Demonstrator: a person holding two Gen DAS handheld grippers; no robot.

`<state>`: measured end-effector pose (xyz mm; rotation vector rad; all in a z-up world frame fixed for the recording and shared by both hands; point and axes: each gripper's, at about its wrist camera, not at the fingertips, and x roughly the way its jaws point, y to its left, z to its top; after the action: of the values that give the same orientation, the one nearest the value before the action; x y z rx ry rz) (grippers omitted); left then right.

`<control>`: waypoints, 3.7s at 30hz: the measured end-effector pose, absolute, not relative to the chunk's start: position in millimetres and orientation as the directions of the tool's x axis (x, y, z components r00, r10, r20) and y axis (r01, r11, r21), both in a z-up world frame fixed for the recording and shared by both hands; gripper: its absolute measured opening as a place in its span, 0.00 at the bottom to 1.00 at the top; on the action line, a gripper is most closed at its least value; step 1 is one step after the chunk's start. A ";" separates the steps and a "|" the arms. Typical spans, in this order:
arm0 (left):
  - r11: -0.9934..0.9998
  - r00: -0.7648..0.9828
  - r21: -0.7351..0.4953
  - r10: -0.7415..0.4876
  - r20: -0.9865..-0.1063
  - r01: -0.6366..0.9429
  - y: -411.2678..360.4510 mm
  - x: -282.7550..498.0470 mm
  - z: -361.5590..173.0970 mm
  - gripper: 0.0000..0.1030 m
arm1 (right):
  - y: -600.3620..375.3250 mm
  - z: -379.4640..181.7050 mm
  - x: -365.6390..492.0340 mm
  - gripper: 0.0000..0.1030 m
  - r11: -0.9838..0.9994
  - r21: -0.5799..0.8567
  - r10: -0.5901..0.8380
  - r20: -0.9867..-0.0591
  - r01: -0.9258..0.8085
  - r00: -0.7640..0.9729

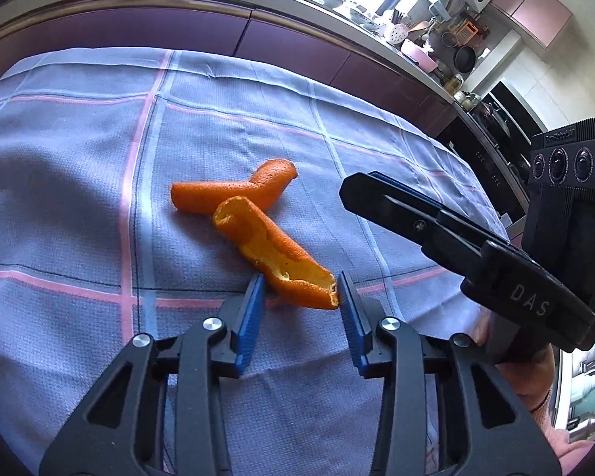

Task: Collect trash
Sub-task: 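Grasp an orange peel with the left gripper while the right grasps another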

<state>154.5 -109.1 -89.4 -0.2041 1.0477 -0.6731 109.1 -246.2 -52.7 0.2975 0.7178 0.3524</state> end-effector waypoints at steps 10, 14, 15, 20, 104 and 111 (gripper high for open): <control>0.794 0.361 -0.441 -0.591 -0.721 0.417 -87.9 148.3 -83.0 0.23 | -236.1 -68.1 138.4 0.38 0.887 0.420 0.438 -0.627 -0.194 0.644; 0.799 0.384 -0.421 -0.583 -0.715 0.429 -72.2 137.9 -75.7 0.20 | -231.5 -73.6 144.9 0.38 0.885 0.430 0.437 -0.638 -0.178 0.634; 0.800 0.388 -0.417 -0.581 -0.715 0.431 -69.3 135.5 -74.8 0.20 | -230.8 -74.0 146.9 0.38 0.886 0.430 0.436 -0.640 -0.175 0.633; 0.819 0.423 -0.366 -0.550 -0.720 0.443 -51.7 121.7 -70.2 0.18 | -225.8 -78.1 152.7 0.39 0.885 0.434 0.438 -0.650 -0.170 0.621; 0.897 0.546 -0.287 -0.435 -0.716 0.337 55.5 62.7 -65.6 0.16 | -228.7 -81.3 98.8 0.15 0.851 0.504 0.472 -0.608 -0.149 0.638; 0.897 0.548 -0.293 -0.435 -0.715 0.331 59.3 60.4 -65.9 0.16 | -221.9 -76.1 88.9 0.33 0.854 0.492 0.476 -0.610 -0.168 0.634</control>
<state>60.4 59.3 -65.9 -0.1284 0.8813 -0.4557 88.9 -221.9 -76.1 0.4146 0.8063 0.3801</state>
